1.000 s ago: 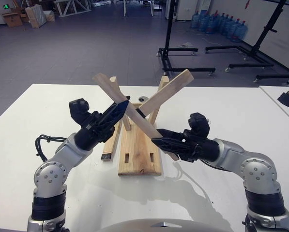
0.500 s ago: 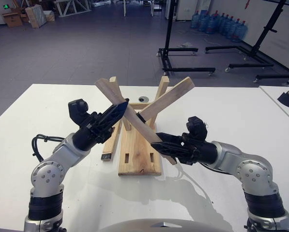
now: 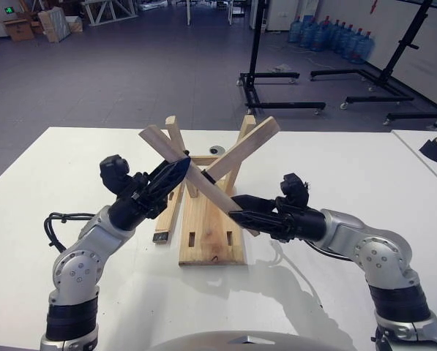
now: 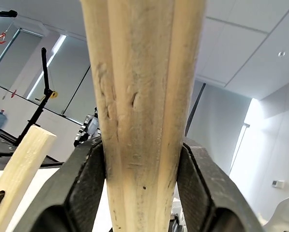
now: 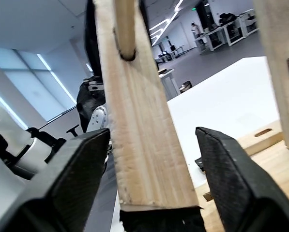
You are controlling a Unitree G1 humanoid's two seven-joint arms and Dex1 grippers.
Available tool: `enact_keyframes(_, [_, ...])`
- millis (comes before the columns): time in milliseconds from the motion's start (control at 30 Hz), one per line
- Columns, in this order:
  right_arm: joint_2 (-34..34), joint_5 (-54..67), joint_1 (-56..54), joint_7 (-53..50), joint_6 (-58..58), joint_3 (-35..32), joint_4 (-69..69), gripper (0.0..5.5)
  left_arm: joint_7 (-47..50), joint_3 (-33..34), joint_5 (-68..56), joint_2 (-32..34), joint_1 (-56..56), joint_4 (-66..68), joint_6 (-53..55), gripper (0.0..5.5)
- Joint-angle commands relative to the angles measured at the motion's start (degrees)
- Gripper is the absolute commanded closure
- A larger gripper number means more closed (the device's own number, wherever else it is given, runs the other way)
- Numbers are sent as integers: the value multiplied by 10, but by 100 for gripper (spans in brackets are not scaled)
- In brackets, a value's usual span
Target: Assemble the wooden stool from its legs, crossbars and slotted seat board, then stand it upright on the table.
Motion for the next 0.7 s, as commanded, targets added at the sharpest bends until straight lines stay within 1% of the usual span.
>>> enact_keyframes(33, [-23,-6,-11,4,-1,-22,5,158,-18,11,23,15,-5,6,-16,350])
enact_keyframes(133, [-34,4,-15,7,3,-47,26,105,-10,46,18,15,-25,27,-34,350])
enact_keyframes(233, [-30,2,-22,1,-1,-60,43,54,-15,60,21,24,-33,36,-38,350])
enact_keyframes(367, [-27,-12,-22,-2,-11,-65,47,52,-30,62,27,37,-34,40,-34,350])
enact_keyframes(500, [-33,-17,-11,-3,-23,-87,55,52,-55,77,27,77,-26,45,-18,350])
enact_keyframes(600, [-30,-42,1,-23,-42,-101,64,52,-88,80,68,111,-32,69,-32,350])
enact_keyframes(633, [-27,-51,-1,-31,-47,-101,70,52,-98,80,81,118,-32,75,-37,350])
enact_keyframes(700, [-29,-97,-1,-35,-68,-72,66,52,-126,70,115,136,-26,81,-50,350])
